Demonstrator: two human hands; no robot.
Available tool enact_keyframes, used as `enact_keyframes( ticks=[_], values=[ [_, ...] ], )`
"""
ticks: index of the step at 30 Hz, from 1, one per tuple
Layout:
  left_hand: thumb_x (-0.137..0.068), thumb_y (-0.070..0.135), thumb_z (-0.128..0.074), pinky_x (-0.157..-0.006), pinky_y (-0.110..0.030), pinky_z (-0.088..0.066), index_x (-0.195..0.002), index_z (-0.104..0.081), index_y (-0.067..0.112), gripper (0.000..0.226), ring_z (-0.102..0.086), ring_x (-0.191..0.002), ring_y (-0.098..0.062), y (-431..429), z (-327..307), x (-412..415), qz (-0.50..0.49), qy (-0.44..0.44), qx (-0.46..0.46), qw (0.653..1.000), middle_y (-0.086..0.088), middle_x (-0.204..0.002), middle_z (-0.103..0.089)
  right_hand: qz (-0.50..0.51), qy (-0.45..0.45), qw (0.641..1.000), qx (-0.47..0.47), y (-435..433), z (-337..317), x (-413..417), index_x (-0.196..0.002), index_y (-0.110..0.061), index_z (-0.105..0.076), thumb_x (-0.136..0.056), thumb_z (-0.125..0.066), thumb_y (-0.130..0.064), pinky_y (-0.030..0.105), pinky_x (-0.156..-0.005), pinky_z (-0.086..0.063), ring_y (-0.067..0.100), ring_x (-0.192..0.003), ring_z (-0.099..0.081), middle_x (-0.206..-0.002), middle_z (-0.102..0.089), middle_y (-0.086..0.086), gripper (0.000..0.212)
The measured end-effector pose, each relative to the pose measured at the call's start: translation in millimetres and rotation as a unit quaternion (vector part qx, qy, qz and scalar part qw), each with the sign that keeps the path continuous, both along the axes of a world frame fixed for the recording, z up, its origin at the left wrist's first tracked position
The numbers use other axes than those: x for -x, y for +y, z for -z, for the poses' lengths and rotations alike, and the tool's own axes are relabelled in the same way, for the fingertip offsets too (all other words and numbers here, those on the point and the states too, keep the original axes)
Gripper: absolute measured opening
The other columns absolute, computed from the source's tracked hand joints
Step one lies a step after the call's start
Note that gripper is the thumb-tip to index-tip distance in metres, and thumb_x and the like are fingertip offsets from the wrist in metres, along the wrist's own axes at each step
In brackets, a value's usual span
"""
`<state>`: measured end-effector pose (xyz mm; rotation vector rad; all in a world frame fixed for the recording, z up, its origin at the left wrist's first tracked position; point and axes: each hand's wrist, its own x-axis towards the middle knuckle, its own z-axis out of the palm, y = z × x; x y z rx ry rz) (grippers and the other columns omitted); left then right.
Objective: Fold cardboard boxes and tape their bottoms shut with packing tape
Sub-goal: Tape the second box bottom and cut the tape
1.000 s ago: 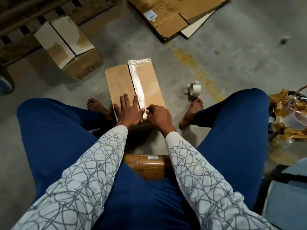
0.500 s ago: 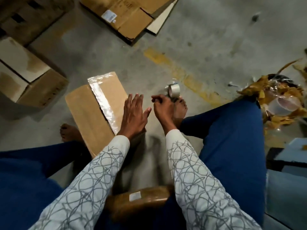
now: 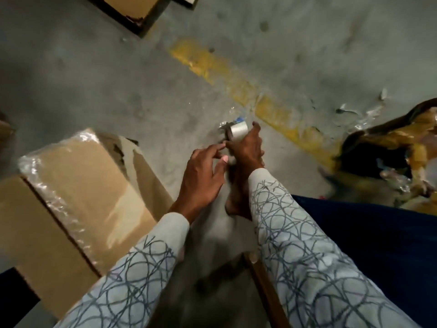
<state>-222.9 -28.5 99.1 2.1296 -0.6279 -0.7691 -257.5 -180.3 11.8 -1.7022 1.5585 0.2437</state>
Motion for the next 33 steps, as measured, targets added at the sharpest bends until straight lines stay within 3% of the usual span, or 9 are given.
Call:
enact_keyframes(
  ticks=[3, 7, 11, 15, 18, 21, 23, 28, 33],
  values=[
    [-0.101, 0.025, -0.057, -0.089, -0.030, -0.050, -0.128, -0.064, 0.023, 0.028, -0.061, -0.107, -0.013, 0.4, -8.5, -6.4, -0.036, 0.016, 0.025, 0.999, 0.003, -0.111, -0.070, -0.023, -0.014, 0.999, 0.030, 1.0, 5.1, 3.1, -0.125, -0.037, -0.036, -0.071, -0.071, -0.053, 0.049, -0.093, -0.052, 0.034, -0.108, -0.062, -0.115, -0.068, 0.003, 0.067],
    [-0.100, 0.023, -0.059, -0.074, -0.022, -0.052, -0.117, -0.069, 0.027, 0.021, -0.067, -0.093, -0.006, 22.0, -45.4, -15.6, -0.076, 0.048, 0.046, 0.995, 0.007, -0.099, -0.074, 0.013, -0.078, 0.996, -0.029, 6.7, -28.2, 1.1, -0.110, -0.040, -0.052, -0.054, -0.074, -0.063, 0.044, -0.085, -0.056, 0.023, -0.093, -0.069, -0.101, -0.071, -0.008, 0.064],
    [-0.093, 0.000, -0.056, -0.084, -0.024, -0.051, -0.123, -0.068, 0.022, 0.039, -0.065, -0.106, -0.011, 69.7, -104.2, -33.6, -0.161, 0.022, 0.056, 0.985, 0.003, -0.114, -0.072, -0.005, -0.256, 0.947, -0.195, 35.7, -134.4, -17.6, -0.091, -0.010, -0.071, -0.055, -0.068, -0.015, 0.032, -0.062, -0.048, 0.022, -0.066, -0.061, -0.079, -0.067, 0.011, 0.036],
    [-0.062, -0.005, -0.043, -0.111, -0.041, -0.038, -0.138, -0.057, 0.024, 0.083, -0.049, -0.127, -0.027, 147.7, -178.0, -56.0, -0.208, -0.112, 0.010, 0.972, -0.006, -0.135, -0.057, -0.165, -0.330, 0.870, -0.327, 78.9, -243.9, -10.4, -0.109, -0.001, -0.071, -0.064, -0.054, -0.001, 0.024, -0.068, -0.051, 0.019, -0.077, -0.065, -0.092, -0.071, 0.012, 0.048],
    [-0.066, -0.012, -0.054, -0.117, -0.047, -0.031, -0.148, -0.044, 0.037, 0.096, -0.036, -0.142, -0.023, 208.9, -224.3, -51.0, -0.148, -0.123, 0.016, 0.981, 0.000, -0.151, -0.044, -0.243, -0.359, 0.818, -0.377, 113.0, -298.6, 14.1, -0.116, -0.008, -0.071, -0.066, -0.050, 0.001, 0.028, -0.075, -0.052, 0.027, -0.090, -0.070, -0.101, -0.072, 0.017, 0.055],
    [-0.077, -0.013, -0.071, -0.110, -0.021, -0.033, -0.149, -0.042, 0.035, 0.091, -0.035, -0.141, 0.004, 254.0, -268.0, -17.9, -0.034, -0.027, 0.101, 0.994, 0.022, -0.151, -0.043, -0.298, -0.376, 0.769, -0.422, 145.5, -337.4, 47.9, -0.130, -0.001, -0.061, -0.078, -0.042, 0.007, 0.024, -0.073, -0.053, 0.022, -0.085, -0.071, -0.103, -0.073, 0.016, 0.055],
    [-0.081, -0.008, -0.071, -0.101, -0.009, -0.039, -0.147, -0.047, 0.026, 0.077, -0.047, -0.133, 0.001, 268.6, -290.1, 9.0, 0.006, 0.073, 0.166, 0.983, 0.012, -0.144, -0.054, -0.294, -0.389, 0.748, -0.450, 161.7, -354.5, 65.9, -0.133, 0.001, -0.059, -0.080, -0.042, 0.004, 0.025, -0.069, -0.053, 0.023, -0.081, -0.070, -0.106, -0.072, 0.017, 0.055],
    [-0.089, 0.027, -0.055, -0.089, -0.041, -0.053, -0.141, -0.053, 0.022, 0.051, -0.061, -0.117, -0.027, 283.5, -302.5, 67.6, -0.066, 0.242, 0.276, 0.928, -0.017, -0.128, -0.062, -0.158, -0.349, 0.762, -0.521, 200.5, -368.9, 106.8, -0.140, 0.013, -0.045, -0.075, -0.064, -0.023, 0.026, -0.055, -0.052, 0.025, -0.065, -0.066, -0.109, -0.059, 0.026, 0.077],
    [-0.087, 0.010, -0.076, -0.069, -0.037, -0.060, -0.109, -0.058, 0.005, 0.029, -0.062, -0.086, -0.017, 276.5, -287.5, 89.8, -0.160, 0.159, 0.260, 0.939, -0.013, -0.108, -0.062, -0.036, -0.323, 0.802, -0.501, 224.7, -365.8, 131.3, -0.120, 0.004, -0.055, -0.093, -0.044, -0.016, 0.028, -0.045, -0.055, 0.024, -0.057, -0.068, -0.079, -0.067, 0.014, 0.035]
  ],
)
